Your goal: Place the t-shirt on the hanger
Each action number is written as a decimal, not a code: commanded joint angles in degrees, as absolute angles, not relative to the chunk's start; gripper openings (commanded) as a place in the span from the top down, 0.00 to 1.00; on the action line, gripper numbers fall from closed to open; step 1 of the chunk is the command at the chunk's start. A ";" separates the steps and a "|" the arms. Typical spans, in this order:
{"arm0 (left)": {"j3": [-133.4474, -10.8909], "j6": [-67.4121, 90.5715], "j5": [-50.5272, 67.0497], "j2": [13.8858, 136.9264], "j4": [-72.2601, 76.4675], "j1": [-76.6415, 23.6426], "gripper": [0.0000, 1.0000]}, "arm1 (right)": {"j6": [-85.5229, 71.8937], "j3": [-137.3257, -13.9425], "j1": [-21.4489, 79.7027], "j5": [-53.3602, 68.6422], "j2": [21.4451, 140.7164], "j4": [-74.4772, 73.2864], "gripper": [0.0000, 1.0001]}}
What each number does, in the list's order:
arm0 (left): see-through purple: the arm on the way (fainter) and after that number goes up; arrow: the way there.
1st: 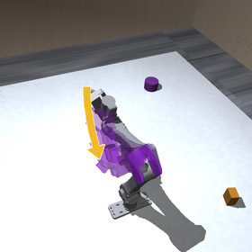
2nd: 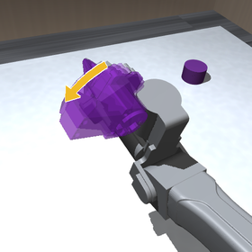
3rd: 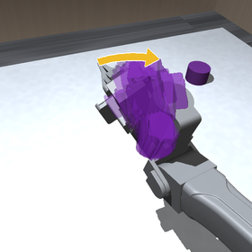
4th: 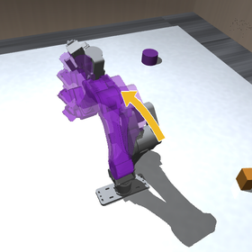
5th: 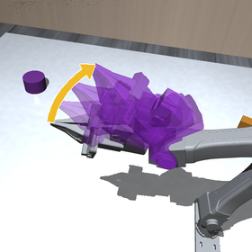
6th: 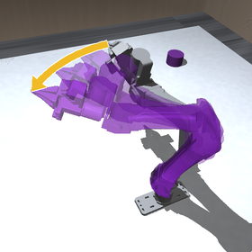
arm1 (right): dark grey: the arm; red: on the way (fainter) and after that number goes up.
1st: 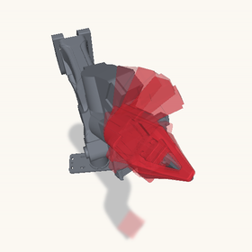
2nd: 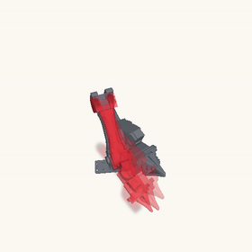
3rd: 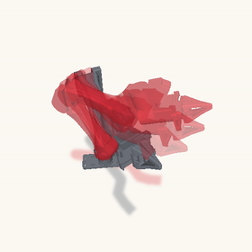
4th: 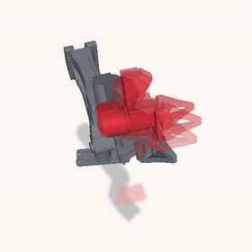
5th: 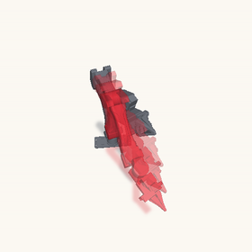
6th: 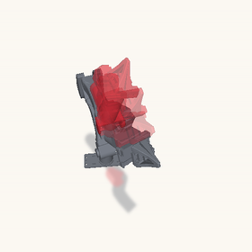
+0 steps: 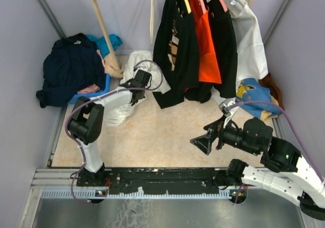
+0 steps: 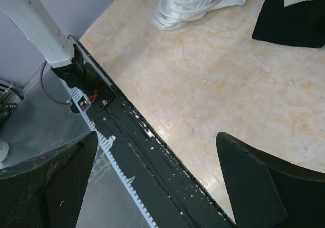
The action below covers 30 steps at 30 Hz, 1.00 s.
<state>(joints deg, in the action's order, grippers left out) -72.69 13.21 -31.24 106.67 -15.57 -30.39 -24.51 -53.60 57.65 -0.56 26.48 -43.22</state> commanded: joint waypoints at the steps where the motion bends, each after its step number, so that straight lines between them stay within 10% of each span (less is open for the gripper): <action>1: -75.23 12.92 -31.10 107.90 -14.82 -28.46 0.73 | -23.91 -53.58 58.01 -0.35 25.83 -41.39 0.01; 30: -77.02 11.15 -30.00 112.19 -13.66 -24.71 0.67 | -22.61 -53.61 58.01 0.26 27.02 -41.30 0.01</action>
<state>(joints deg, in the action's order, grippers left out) -74.89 11.51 -29.15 110.96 -14.50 -25.47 -23.66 -52.86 57.65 -0.05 26.37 -43.24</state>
